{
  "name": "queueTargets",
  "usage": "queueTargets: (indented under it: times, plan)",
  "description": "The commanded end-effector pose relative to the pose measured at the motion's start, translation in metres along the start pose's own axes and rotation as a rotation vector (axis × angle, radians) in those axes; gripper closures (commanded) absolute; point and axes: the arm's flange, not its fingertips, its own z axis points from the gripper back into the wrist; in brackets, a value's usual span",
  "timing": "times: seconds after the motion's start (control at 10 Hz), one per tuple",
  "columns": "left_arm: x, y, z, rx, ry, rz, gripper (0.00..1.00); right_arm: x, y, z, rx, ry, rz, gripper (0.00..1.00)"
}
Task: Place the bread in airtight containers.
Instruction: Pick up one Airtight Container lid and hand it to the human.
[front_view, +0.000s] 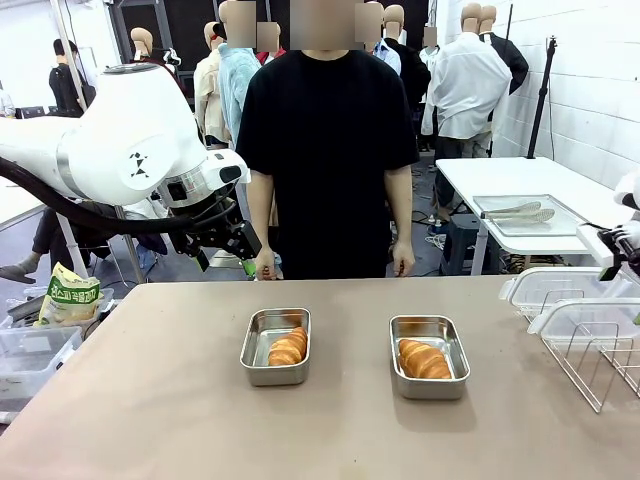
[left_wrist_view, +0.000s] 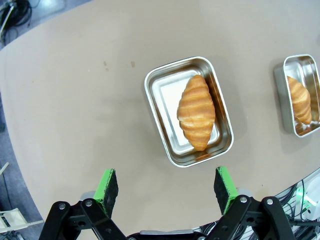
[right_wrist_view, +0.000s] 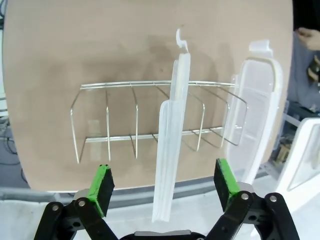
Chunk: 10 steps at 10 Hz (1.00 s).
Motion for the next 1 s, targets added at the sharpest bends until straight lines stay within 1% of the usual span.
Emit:
queueTargets:
  times: [0.0, 0.2, 0.5, 0.6, 0.7, 0.9]
  plan:
    - [0.000, 0.001, 0.000, -0.001, 0.000, 0.009, 0.00, -0.004, -0.018, -0.017, 0.029, -0.024, -0.009, 0.00]
    - [0.000, 0.001, 0.000, -0.001, 0.000, 0.009, 0.00, -0.005, -0.023, -0.025, 0.054, -0.031, -0.007, 0.00]
    - [0.000, 0.001, 0.000, -0.001, 0.000, 0.009, 0.00, -0.006, -0.022, -0.038, 0.098, -0.028, -0.056, 0.00]
    - [0.000, 0.001, 0.000, -0.001, 0.000, 0.009, 0.00, -0.007, -0.023, -0.040, 0.095, -0.023, -0.060, 0.06]
    - [0.000, 0.001, 0.000, -0.001, 0.000, 0.009, 0.00, -0.007, -0.023, -0.041, 0.097, -0.026, -0.070, 0.16]
    - [0.000, 0.001, 0.000, -0.001, 0.000, 0.009, 0.00, -0.008, -0.023, -0.040, 0.097, -0.015, -0.074, 0.50]
